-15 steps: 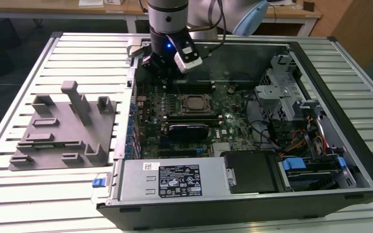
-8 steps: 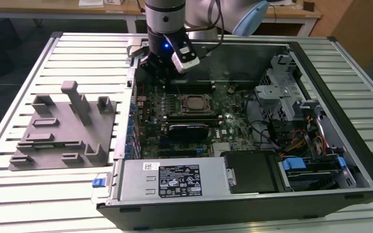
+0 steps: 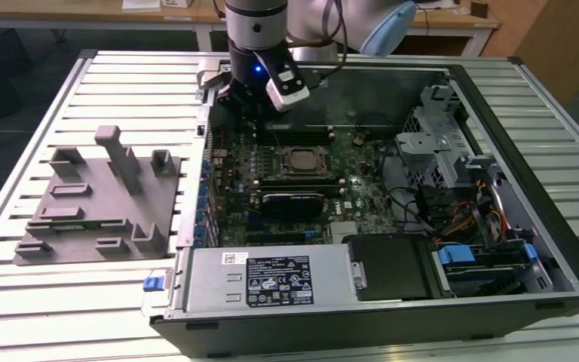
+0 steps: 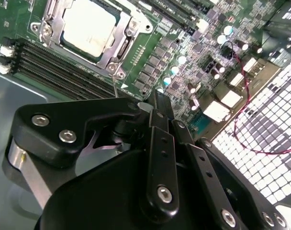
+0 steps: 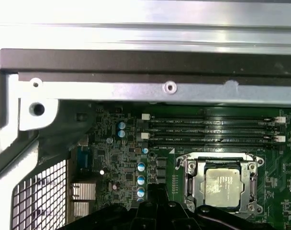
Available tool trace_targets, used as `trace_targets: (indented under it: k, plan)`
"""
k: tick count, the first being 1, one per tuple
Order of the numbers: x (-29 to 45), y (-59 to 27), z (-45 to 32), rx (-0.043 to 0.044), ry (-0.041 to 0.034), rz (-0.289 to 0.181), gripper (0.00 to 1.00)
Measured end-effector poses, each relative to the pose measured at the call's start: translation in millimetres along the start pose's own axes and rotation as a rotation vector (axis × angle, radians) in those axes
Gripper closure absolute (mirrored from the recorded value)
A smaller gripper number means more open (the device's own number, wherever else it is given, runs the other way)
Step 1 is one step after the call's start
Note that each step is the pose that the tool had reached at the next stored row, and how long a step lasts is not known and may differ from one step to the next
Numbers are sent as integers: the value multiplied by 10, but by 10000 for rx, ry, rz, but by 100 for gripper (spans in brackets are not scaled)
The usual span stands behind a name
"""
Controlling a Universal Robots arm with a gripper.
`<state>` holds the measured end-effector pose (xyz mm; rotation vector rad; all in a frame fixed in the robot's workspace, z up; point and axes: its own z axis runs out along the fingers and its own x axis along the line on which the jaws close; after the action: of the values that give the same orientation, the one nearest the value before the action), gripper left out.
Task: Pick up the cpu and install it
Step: 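Close the cpu cover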
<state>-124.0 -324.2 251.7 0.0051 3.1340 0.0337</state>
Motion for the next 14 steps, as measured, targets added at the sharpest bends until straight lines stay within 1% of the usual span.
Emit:
trace_targets:
  k: [7,14]
  plan:
    - [1,87,2,0,0,1,89]
    - [-2,96,2,1,1,1,89]
